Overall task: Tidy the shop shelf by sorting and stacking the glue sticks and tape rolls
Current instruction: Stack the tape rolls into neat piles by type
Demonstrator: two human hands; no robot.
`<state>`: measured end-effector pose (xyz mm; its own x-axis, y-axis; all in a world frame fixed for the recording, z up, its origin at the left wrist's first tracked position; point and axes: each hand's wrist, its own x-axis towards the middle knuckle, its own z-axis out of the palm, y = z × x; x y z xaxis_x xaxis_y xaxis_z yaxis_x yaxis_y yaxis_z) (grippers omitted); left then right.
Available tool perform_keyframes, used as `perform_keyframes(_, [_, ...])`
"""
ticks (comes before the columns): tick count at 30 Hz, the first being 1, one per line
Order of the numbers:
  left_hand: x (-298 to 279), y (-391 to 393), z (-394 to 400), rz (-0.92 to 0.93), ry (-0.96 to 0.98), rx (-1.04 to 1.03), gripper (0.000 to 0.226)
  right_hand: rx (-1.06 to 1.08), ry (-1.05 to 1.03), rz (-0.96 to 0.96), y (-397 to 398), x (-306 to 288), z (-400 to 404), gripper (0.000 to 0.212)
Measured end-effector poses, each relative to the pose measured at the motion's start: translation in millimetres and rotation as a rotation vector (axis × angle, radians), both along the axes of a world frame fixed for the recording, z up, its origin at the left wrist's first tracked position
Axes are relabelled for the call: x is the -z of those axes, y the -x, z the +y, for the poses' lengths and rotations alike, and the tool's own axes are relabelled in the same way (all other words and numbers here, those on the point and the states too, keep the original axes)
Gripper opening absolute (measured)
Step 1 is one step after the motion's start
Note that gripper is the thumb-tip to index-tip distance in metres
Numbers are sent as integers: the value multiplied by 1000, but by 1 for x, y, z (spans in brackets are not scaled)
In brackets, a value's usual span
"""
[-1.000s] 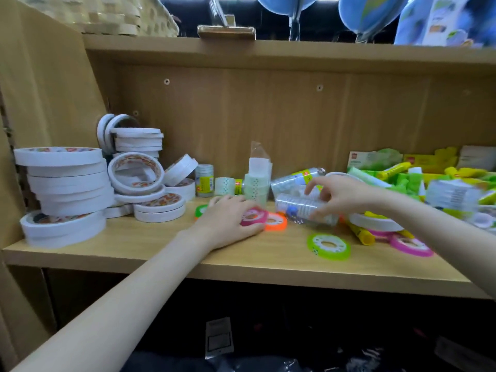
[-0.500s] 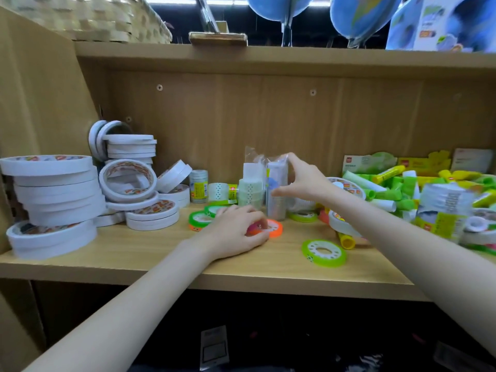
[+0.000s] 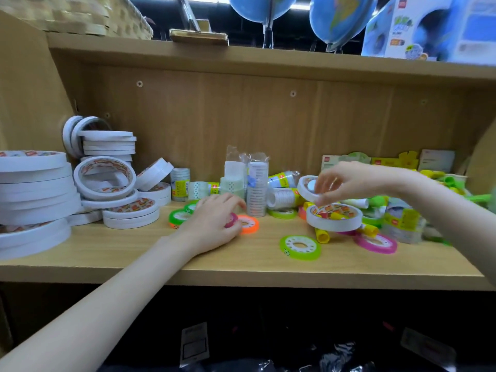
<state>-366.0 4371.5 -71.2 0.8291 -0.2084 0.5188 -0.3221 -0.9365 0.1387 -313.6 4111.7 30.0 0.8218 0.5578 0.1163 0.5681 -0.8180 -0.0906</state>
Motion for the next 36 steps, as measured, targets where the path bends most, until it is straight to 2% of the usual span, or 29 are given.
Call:
perform_keyframes(2, [0, -3, -2, -8, -11, -11, 32, 30, 148, 75, 8, 5, -16, 24])
perform_keyframes(5, [-1, -6, -13, -16, -14, -3, 34, -3, 319, 60, 7, 22, -23, 12])
perform_keyframes(8, [-5, -11, -28, -67, -4, 9, 32, -70, 177, 4, 10, 14, -36, 5])
perform_keyframes(12, [-4, -22, -40, -116, 12, -12, 31, -133, -217, -182, 3, -12, -48, 17])
perform_keyframes(13, [-4, -23, -44, -126, 16, -18, 32, -100, -255, -239, -4, -11, -44, 17])
perform_keyframes(15, [-3, -27, -51, -146, 4, -29, 34, 6, -173, -316, -21, 2, -32, 22])
perform_keyframes(17, [-3, -29, -57, -147, -53, -37, 36, 30, -48, -282, -40, 23, -22, 11])
perform_keyframes(20, [-1, -32, -67, -123, -104, -20, 42, -11, 40, -219, -53, 39, -19, 13])
perform_keyframes(22, [-4, -29, -71, -97, -48, 24, 54, -17, 23, -261, -55, 38, -18, 25])
perform_keyframes(23, [-6, -26, -72, -65, 12, 73, 57, -9, -13, -275, -56, 36, -18, 26])
perform_keyframes(26, [-4, -14, -71, 55, 149, 290, 67, 23, -123, -255, -59, 28, -21, 9])
perform_keyframes(29, [-2, -6, -73, 203, 74, 358, 65, -11, -233, -162, -54, 20, -21, 18])
perform_keyframes(32, [-2, -7, -78, 242, -6, 334, 63, -29, -400, -40, -49, 20, -22, 29])
perform_keyframes(35, [0, -9, -87, 193, -18, 356, 65, -49, -550, 52, -46, 21, -25, 10])
perform_keyframes(36, [2, -10, -90, 178, -33, 367, 67, -54, -576, 51, -45, 19, -28, 11])
